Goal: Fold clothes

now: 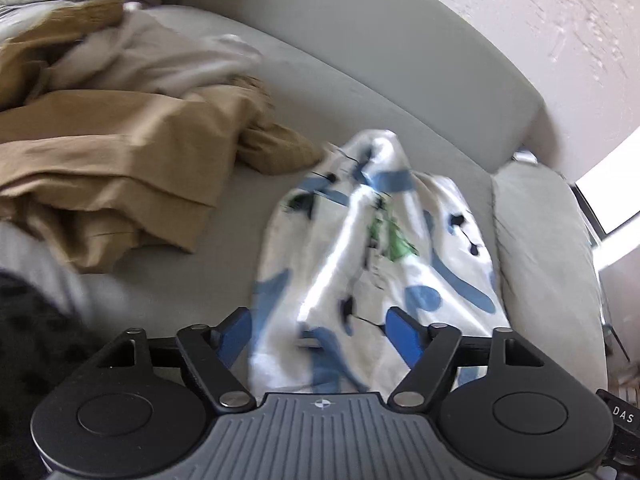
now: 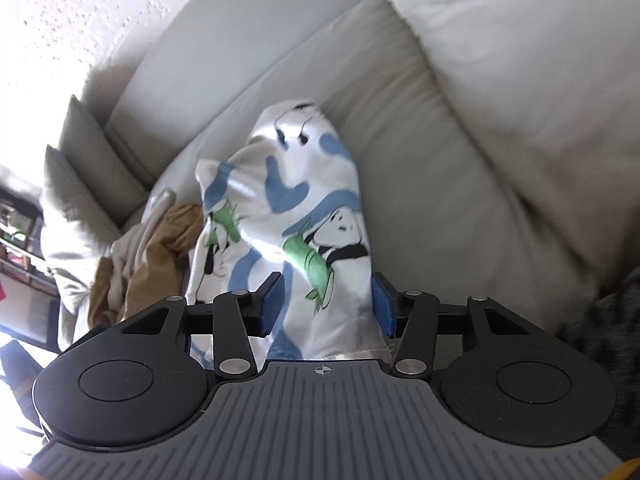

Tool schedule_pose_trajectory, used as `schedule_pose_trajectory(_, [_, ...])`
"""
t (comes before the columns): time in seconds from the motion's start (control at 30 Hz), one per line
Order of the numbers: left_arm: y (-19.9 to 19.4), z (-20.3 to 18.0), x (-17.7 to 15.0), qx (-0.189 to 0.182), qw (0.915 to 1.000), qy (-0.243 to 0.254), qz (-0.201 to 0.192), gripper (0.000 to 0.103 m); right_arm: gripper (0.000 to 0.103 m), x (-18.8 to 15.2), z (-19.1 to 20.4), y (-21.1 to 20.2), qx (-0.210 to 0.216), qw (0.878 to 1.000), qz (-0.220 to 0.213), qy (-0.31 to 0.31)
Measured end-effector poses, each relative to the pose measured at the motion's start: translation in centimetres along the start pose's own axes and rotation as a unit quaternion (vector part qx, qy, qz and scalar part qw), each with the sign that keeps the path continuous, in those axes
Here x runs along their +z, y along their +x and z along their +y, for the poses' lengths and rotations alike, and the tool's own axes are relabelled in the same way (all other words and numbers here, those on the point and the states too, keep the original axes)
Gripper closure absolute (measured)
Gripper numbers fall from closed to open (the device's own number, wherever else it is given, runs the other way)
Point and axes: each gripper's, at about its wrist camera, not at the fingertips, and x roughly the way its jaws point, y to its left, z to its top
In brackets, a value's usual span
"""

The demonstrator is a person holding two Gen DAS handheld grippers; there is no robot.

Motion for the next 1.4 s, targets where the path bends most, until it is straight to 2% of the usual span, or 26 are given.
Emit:
schedule_pose_trajectory(0.03, [0.4, -0.4, 0.0, 0.010, 0.9999, 0.010, 0.004, 0.050, 0.050, -0.1, 0.0, -0.3, -0.004, 1.000, -0.003, -0.003])
schedule_pose_trajectory(0.07, [1.0, -0.8, 0.1, 0.022, 0.9996, 0.019, 0.007, 0.068, 0.050, -0.1, 0.0, -0.5, -0.008, 1.000, -0.006, -0.007])
schedule_pose_trajectory(0.1, [1.2, -0.8, 0.0, 0.025, 0.9994, 0.021, 0.011, 0.090, 0.050, -0.2, -0.1, -0.8, -0.012, 1.000, -0.010, -0.010])
schedule_pose_trajectory(0.17, [1.2, -0.4, -0.1, 0.025, 0.9996, 0.008, 0.013, 0.103, 0.050, -0.2, -0.3, -1.0, -0.015, 1.000, -0.013, -0.010])
schedule_pose_trajectory(0.3, [0.3, 1.0, 0.0, 0.044, 0.9988, -0.017, -0.012, 0.103, 0.050, -0.1, -0.8, -1.2, -0.018, 1.000, -0.015, -0.005])
schedule_pose_trajectory(0.4, [0.3, 1.9, 0.1, 0.058, 0.9980, -0.023, -0.010, 0.103, 0.050, 0.2, -0.9, -1.1, -0.018, 1.000, -0.016, -0.005])
schedule_pose_trajectory(0.47, [0.8, 1.9, 0.2, 0.070, 0.9974, -0.016, 0.003, 0.100, 0.050, 0.4, -0.9, -1.0, -0.020, 1.000, -0.015, -0.010])
schedule_pose_trajectory(0.57, [0.7, 2.1, -0.1, 0.085, 0.9962, -0.008, 0.020, 0.086, 0.050, 0.7, -0.7, -0.7, -0.023, 1.000, -0.010, -0.013])
schedule_pose_trajectory(0.6, [0.3, 2.1, -0.1, 0.082, 0.9964, -0.007, 0.020, 0.068, 0.050, 0.8, -0.7, -0.6, -0.023, 1.000, -0.008, -0.014])
schedule_pose_trajectory(0.63, [-0.3, 1.9, -0.1, 0.083, 0.9965, -0.005, 0.013, 0.053, 0.046, 1.0, -0.8, -0.5, -0.021, 1.000, -0.006, -0.012])
schedule_pose_trajectory(0.67, [-0.9, 1.7, 0.0, 0.085, 0.9964, -0.001, 0.002, 0.034, 0.041, 1.3, -0.9, -0.5, -0.018, 1.000, -0.005, -0.009])
schedule_pose_trajectory(0.7, [-1.6, 1.5, 0.2, 0.084, 0.9963, 0.010, -0.016, 0.030, 0.039, 1.5, -1.1, -0.6, -0.016, 1.000, -0.005, -0.005])
schedule_pose_trajectory(0.8, [-3.2, 0.8, 0.7, 0.074, 0.9954, 0.037, -0.048, 0.023, 0.038, 2.3, -1.7, -0.5, -0.013, 1.000, -0.004, 0.005])
schedule_pose_trajectory(0.9, [-1.6, 0.8, 2.2, 0.046, 0.9983, 0.031, -0.020, 0.019, 0.038, 3.3, -1.9, 0.6, -0.005, 1.000, 0.004, 0.009])
schedule_pose_trajectory(1.1, [3.2, 0.8, 3.0, 0.066, 0.9961, 0.044, 0.040, 0.022, 0.038, 5.2, -2.3, 3.0, 0.018, 0.999, 0.025, 0.014])
schedule_pose_trajectory(1.27, [5.0, -1.2, 2.9, 0.082, 0.9894, 0.109, 0.051, 0.023, 0.038, 6.4, -2.2, 5.4, 0.035, 0.999, 0.038, 0.001])
schedule_pose_trajectory(1.4, [6.1, -2.0, 3.2, 0.084, 0.9867, 0.126, 0.058, 0.023, 0.039, 7.4, -2.0, 7.2, 0.053, 0.997, 0.049, -0.003])
